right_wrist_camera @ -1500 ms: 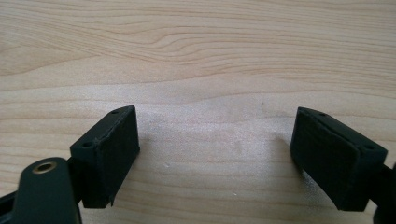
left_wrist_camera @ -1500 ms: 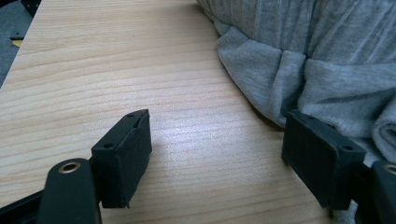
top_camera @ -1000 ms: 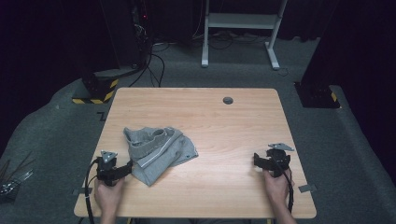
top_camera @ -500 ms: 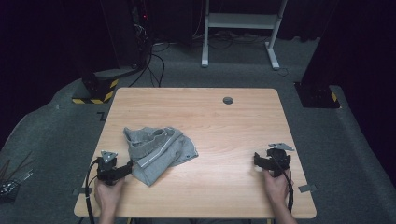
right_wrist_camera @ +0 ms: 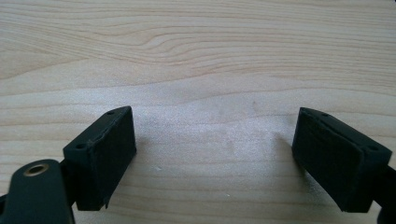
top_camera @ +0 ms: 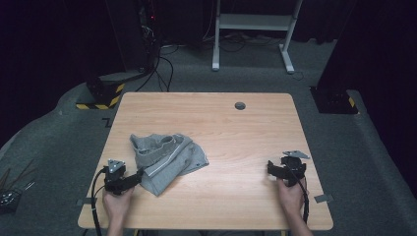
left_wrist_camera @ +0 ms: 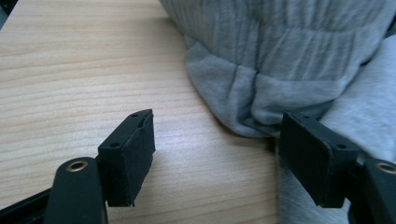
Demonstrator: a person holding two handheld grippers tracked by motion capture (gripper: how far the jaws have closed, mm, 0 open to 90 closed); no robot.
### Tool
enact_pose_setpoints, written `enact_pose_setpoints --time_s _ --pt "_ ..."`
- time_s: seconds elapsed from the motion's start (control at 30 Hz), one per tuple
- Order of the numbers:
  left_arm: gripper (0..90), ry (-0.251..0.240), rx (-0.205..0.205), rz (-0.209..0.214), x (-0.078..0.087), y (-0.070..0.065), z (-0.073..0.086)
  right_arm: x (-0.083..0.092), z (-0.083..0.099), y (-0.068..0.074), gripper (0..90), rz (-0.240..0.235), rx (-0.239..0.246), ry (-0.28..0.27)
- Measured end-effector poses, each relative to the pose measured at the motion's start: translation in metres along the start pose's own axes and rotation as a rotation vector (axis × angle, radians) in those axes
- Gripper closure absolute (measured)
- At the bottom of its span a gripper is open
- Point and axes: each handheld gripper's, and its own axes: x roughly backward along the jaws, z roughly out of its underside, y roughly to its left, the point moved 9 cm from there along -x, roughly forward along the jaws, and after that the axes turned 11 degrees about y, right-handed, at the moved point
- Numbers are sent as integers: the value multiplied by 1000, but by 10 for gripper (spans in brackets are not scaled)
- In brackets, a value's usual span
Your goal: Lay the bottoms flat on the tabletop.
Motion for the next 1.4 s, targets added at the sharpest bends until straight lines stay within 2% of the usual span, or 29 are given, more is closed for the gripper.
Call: enact_pose_setpoints --time_s 0.23,0.43,0.77,0.87,1.1,1.4 --pt "270 -17 -3 46 8 -10 -7 0 0 0 135 0 0 0" --pt "180 -28 -15 81 10 -21 -13 0 0 0 135 0 0 0" --pt "153 -36 -47 129 15 -38 -21 0 0 0 135 -1 -1 0" --pt "152 -41 -58 134 18 -44 -25 0 0 0 135 -1 -1 0" --pt "150 -20 -89 143 21 -56 -32 0 0 0 135 -1 0 0" --pt "137 -4 -136 132 24 -79 -48 0 0 0 137 -3 2 -1"
